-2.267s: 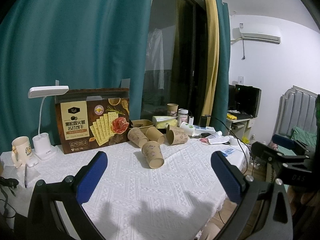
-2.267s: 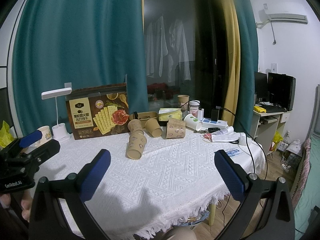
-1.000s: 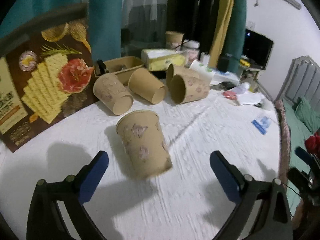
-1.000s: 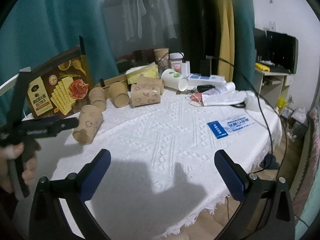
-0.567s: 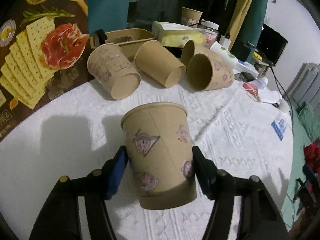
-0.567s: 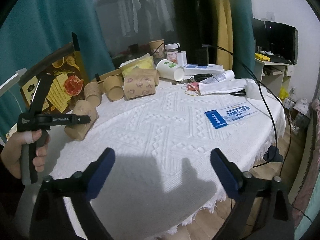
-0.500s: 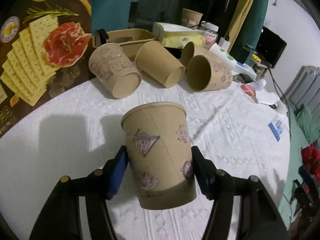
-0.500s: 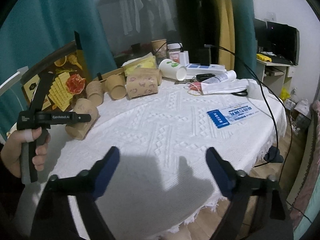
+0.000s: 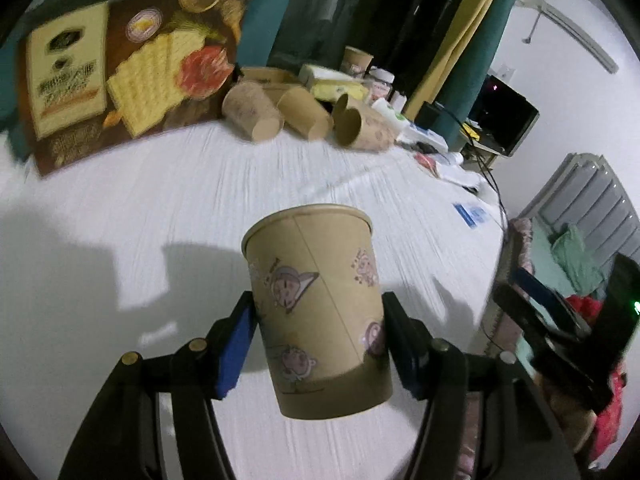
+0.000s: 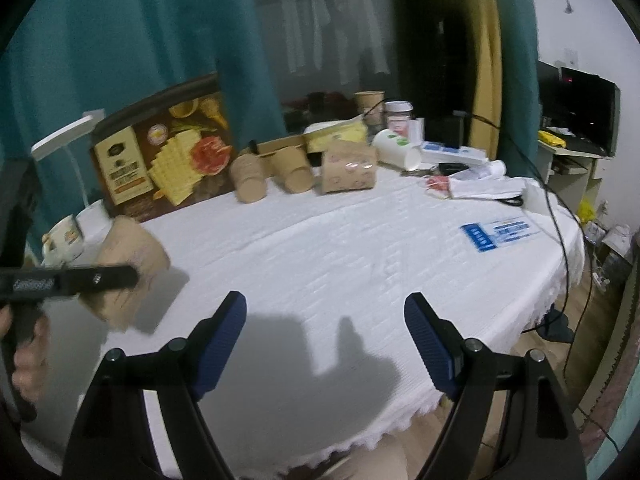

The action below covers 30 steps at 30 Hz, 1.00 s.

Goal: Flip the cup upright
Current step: 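Lift the tan cup with the left gripper toward the right gripper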

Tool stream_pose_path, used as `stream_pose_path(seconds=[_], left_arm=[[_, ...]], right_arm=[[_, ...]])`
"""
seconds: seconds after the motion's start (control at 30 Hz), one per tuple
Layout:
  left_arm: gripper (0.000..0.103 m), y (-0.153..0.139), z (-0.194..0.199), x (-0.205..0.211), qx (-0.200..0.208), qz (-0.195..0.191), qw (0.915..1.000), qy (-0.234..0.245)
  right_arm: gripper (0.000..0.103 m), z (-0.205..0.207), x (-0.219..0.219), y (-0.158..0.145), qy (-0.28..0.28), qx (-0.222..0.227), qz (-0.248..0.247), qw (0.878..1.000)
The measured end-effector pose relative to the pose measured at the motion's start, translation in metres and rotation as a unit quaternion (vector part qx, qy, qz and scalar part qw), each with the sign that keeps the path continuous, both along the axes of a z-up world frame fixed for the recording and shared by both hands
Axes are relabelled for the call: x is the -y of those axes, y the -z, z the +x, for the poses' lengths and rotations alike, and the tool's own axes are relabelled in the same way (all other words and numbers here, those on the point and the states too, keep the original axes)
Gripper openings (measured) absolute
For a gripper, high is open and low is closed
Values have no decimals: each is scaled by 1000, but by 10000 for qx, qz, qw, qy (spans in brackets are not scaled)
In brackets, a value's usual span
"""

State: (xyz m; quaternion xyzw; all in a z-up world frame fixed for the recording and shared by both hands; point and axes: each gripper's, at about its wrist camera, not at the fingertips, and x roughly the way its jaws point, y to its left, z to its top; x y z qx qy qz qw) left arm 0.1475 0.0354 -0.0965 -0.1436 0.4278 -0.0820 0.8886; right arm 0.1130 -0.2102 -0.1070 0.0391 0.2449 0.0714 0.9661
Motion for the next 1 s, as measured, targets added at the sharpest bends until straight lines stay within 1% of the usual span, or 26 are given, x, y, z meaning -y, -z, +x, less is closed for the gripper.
stream_pose_path(seconds=[0.1, 0.17, 0.27, 0.37, 0.5, 0.53, 0.57, 0.6, 0.67, 0.8, 0.9, 1.0], left_arm=[[62, 10, -25, -4, -119, -182, 9997, -115], [62, 19, -33, -5, -190, -179, 9995, -169], [62, 36, -37, -10, -396, -403, 9980, -300], [64, 45, -39, -13, -458, -461, 9971, -392], [66, 50, -36, -10, -515, -502, 9970, -295], [68, 51, -35, -9, -544, -494, 9969, -289], [73, 51, -34, -9, -560, -499, 9967, -298], [75, 51, -34, -10, -555, -527, 9966, -303], [81, 50, -37, -11, -490, -629, 9964, -304], [82, 39, -46, -13, -268, -770, 9963, -258], [82, 24, -58, -19, -6, -735, 9969, -272], [82, 11, -71, -31, 218, -586, 9972, -409]], right_arm=[[80, -7, -11, 5, -123, -87, -39, 9999], [80, -12, -17, 7, -183, -118, -56, 9997], [80, -17, -24, 9, -252, -179, -115, 9995], [80, -19, -25, 10, -269, -201, -163, 9993], [80, -17, -25, 10, -258, -270, -193, 9991], [80, -16, -25, 11, -257, -297, -188, 9991], [80, -15, -25, 11, -260, -324, -181, 9990], [80, -13, -24, 12, -271, -349, -177, 9989], [80, -10, -26, 13, -304, -412, -169, 9985], [80, -5, -32, 13, -446, -522, -165, 9975], [80, 1, -40, 10, -821, -704, 135, 9940], [80, 6, -58, 5, -1191, -829, 206, 9892]])
